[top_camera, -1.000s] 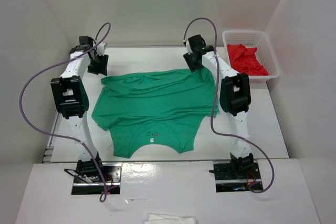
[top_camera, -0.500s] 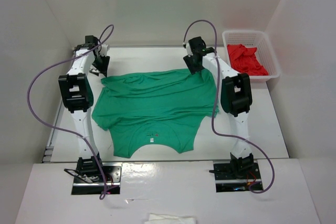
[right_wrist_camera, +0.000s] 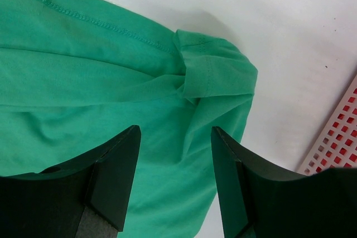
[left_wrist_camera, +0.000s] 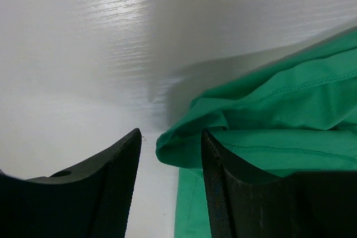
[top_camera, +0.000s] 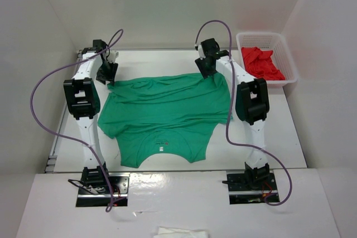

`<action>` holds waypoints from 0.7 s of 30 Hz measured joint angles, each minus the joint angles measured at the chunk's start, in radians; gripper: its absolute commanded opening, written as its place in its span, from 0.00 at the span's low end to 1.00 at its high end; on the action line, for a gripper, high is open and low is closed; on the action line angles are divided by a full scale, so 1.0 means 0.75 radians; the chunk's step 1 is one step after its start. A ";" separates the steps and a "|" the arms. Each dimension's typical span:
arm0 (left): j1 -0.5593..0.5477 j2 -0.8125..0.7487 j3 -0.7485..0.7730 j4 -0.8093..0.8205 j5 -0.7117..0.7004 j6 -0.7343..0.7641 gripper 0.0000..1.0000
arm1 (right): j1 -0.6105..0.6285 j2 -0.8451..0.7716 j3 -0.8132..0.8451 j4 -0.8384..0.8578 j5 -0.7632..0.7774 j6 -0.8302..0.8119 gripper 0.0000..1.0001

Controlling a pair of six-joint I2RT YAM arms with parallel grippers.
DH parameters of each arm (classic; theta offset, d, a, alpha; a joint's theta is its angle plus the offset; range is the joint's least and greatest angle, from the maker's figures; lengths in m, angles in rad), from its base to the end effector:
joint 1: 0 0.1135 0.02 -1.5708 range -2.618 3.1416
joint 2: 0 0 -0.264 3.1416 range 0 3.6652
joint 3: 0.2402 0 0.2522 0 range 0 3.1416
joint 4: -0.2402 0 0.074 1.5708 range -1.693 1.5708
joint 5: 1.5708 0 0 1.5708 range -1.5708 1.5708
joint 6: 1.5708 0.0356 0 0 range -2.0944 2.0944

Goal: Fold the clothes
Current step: Flatten the tank top out

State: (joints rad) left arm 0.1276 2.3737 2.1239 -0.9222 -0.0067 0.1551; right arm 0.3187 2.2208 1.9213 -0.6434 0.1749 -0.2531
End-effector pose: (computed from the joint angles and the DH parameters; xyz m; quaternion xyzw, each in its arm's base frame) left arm 0.5005 0.0645 0.1935 0.0128 0.9801 0.0312 0.1956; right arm 0.4726 0.1494 0.2205 -0.2413 0.9166 -0.0729 0.3102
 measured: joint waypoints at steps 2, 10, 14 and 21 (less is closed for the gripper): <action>0.000 0.000 0.000 -0.012 -0.005 0.001 0.54 | 0.000 -0.004 -0.006 0.000 -0.001 0.000 0.62; 0.000 0.001 0.001 -0.063 -0.051 0.003 0.47 | 0.000 -0.013 -0.007 0.001 -0.015 0.001 0.62; 0.000 0.011 0.006 -0.086 -0.056 0.004 0.46 | 0.000 -0.030 -0.019 0.002 -0.020 0.001 0.62; 0.000 0.053 0.013 -0.109 -0.056 0.005 0.45 | 0.000 -0.041 -0.024 0.002 -0.024 0.001 0.62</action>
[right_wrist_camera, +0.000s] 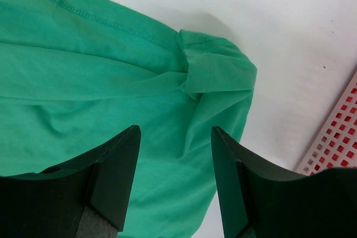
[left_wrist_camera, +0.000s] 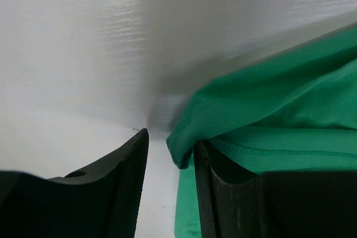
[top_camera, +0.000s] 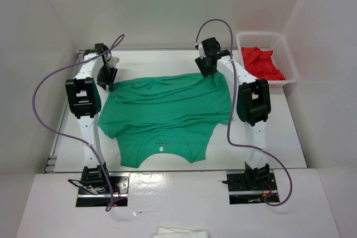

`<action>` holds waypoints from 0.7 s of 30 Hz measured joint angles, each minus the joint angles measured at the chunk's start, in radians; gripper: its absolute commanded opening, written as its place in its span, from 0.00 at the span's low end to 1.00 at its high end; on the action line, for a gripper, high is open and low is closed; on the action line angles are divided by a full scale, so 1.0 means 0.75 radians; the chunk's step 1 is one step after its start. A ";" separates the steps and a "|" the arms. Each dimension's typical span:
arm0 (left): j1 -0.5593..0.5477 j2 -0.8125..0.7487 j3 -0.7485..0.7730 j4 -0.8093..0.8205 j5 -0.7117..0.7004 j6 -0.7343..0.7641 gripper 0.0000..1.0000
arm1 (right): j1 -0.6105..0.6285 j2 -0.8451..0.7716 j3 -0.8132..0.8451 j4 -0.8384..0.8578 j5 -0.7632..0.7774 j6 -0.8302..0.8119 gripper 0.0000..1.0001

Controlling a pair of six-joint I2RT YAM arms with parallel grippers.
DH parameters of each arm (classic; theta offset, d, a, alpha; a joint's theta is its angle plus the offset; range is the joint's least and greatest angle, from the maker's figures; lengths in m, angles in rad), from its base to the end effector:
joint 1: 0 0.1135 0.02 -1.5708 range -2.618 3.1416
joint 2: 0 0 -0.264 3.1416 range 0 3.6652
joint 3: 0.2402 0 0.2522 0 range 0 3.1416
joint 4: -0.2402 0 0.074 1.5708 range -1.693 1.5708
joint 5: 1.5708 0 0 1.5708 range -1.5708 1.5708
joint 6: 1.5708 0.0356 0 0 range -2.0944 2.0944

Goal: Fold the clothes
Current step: Flatten the tank top out

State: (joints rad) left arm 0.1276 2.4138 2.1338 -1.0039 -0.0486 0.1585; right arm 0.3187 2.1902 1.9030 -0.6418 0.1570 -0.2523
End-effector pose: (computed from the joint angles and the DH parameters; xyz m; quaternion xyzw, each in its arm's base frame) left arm 0.4958 0.0654 0.1740 0.0118 0.9894 0.0442 0.1380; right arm 0.4676 0.1484 0.2292 -0.2427 0.9147 -0.0639 0.3167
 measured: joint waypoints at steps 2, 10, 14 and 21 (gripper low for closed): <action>0.000 0.010 0.007 -0.002 0.002 0.001 0.45 | 0.000 -0.002 -0.001 0.001 -0.005 0.000 0.62; 0.000 0.012 0.070 -0.006 0.017 0.000 0.44 | 0.000 -0.006 -0.020 0.008 -0.011 0.000 0.62; 0.000 0.012 0.070 -0.004 0.029 0.001 0.42 | 0.000 -0.006 -0.021 0.009 -0.015 0.000 0.62; 0.000 0.011 0.070 -0.003 0.032 0.001 0.36 | 0.000 -0.008 -0.032 0.009 -0.015 0.000 0.62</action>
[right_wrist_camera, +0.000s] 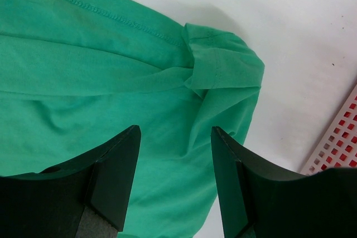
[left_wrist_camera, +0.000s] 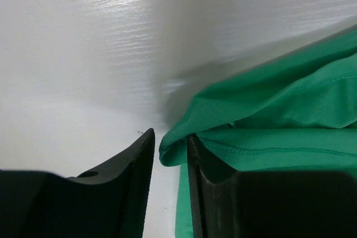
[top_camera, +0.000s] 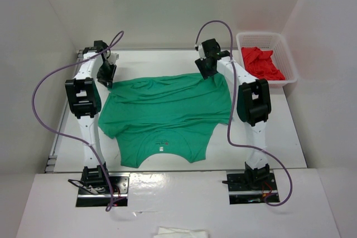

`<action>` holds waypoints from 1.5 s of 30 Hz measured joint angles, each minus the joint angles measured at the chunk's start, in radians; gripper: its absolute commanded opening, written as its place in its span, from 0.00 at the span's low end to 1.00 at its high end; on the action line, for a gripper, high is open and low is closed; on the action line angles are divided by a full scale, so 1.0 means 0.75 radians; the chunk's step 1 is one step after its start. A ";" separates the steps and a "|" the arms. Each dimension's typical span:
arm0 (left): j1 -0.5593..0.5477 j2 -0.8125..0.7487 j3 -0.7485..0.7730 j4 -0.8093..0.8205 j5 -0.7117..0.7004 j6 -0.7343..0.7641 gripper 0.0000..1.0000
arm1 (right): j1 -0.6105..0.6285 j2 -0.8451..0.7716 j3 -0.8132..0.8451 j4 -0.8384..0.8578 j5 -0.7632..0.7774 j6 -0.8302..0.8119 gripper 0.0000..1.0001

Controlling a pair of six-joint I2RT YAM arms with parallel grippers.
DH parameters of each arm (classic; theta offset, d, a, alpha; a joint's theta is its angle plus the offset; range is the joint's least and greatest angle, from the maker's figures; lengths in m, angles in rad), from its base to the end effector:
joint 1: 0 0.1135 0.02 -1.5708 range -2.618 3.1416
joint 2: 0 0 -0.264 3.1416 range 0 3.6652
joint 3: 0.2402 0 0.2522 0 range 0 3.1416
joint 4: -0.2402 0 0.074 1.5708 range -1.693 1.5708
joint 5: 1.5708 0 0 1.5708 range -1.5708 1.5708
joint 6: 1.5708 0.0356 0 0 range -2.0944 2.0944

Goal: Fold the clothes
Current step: Flatten the tank top out

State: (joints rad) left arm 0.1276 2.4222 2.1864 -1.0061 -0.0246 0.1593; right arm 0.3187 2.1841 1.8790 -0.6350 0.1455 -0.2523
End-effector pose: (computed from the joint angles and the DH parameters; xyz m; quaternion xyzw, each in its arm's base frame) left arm 0.5020 0.0653 0.1849 0.0136 0.9863 0.0354 0.1603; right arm 0.4651 0.1480 0.2248 -0.2454 0.9161 -0.0588 0.3115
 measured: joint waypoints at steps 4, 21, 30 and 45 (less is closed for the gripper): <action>0.000 0.001 0.000 0.002 0.000 0.000 0.25 | 0.000 -0.001 -0.003 0.000 0.000 0.000 0.62; 0.000 -0.086 -0.153 0.080 -0.006 -0.008 0.00 | 0.022 0.032 0.186 -0.012 0.053 -0.071 0.63; 0.002 -0.141 -0.176 0.127 -0.002 -0.010 0.00 | 0.043 0.181 0.310 -0.013 0.112 -0.174 0.63; 0.002 -0.141 -0.187 0.138 0.017 -0.011 0.00 | 0.043 0.360 0.479 -0.041 0.232 -0.310 0.63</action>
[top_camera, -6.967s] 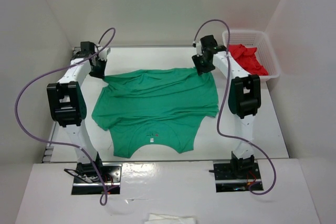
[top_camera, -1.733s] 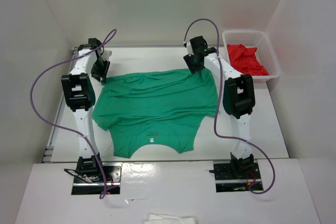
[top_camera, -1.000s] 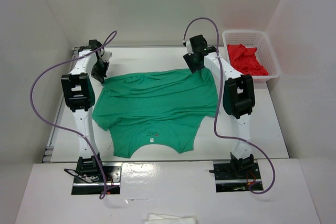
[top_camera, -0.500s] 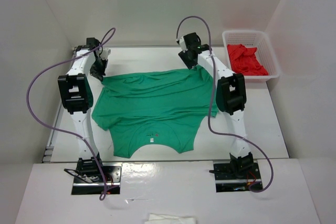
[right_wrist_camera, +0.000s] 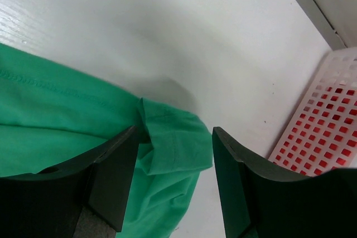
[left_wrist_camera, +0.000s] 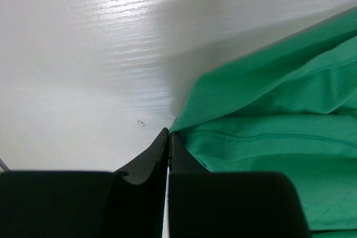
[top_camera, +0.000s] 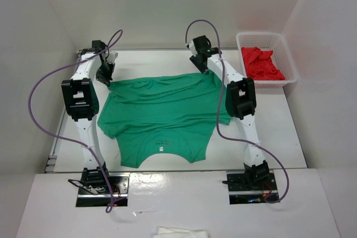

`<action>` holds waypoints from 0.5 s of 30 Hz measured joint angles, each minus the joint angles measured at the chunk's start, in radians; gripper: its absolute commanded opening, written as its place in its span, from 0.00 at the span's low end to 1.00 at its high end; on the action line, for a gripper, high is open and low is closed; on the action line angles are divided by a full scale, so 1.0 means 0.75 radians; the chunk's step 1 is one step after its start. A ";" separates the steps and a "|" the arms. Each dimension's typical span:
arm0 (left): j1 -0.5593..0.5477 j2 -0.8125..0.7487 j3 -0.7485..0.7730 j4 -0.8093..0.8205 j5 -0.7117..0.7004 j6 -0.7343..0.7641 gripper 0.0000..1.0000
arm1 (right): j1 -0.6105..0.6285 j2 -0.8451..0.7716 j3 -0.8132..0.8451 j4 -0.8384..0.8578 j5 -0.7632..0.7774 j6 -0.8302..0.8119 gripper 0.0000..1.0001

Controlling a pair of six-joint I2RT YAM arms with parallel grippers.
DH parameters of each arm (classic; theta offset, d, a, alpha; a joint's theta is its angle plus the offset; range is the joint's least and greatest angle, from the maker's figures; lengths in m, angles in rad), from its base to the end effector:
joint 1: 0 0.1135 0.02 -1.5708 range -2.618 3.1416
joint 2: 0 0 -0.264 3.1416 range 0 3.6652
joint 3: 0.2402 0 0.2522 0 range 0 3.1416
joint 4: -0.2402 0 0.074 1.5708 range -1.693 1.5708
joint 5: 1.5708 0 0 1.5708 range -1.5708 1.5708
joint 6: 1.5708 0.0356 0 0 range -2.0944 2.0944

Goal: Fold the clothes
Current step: Flatten the tank top out

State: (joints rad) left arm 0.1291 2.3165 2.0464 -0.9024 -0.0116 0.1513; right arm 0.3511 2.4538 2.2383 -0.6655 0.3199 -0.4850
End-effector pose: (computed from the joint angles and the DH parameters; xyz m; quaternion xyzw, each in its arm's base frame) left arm 0.4896 0.0640 0.1989 0.0097 0.9802 0.0333 0.1951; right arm 0.5153 0.1768 0.2042 -0.3280 0.8709 -0.1719 0.3230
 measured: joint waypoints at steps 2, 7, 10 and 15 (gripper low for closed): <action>0.000 0.000 -0.004 0.003 0.008 0.001 0.00 | 0.000 0.023 0.021 -0.002 0.010 -0.010 0.63; 0.000 0.000 -0.007 0.006 0.016 0.001 0.00 | 0.000 0.102 0.110 -0.056 0.020 -0.027 0.63; 0.000 0.000 -0.007 0.007 0.020 0.000 0.00 | 0.000 0.115 0.122 -0.091 0.010 -0.033 0.63; 0.000 0.000 -0.007 0.007 0.024 0.000 0.00 | 0.000 0.115 0.122 -0.108 0.007 -0.039 0.62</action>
State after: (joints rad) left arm 0.1291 2.3165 2.0411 -0.8970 0.0063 0.1513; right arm 0.3511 2.5401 2.3295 -0.7467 0.3248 -0.5144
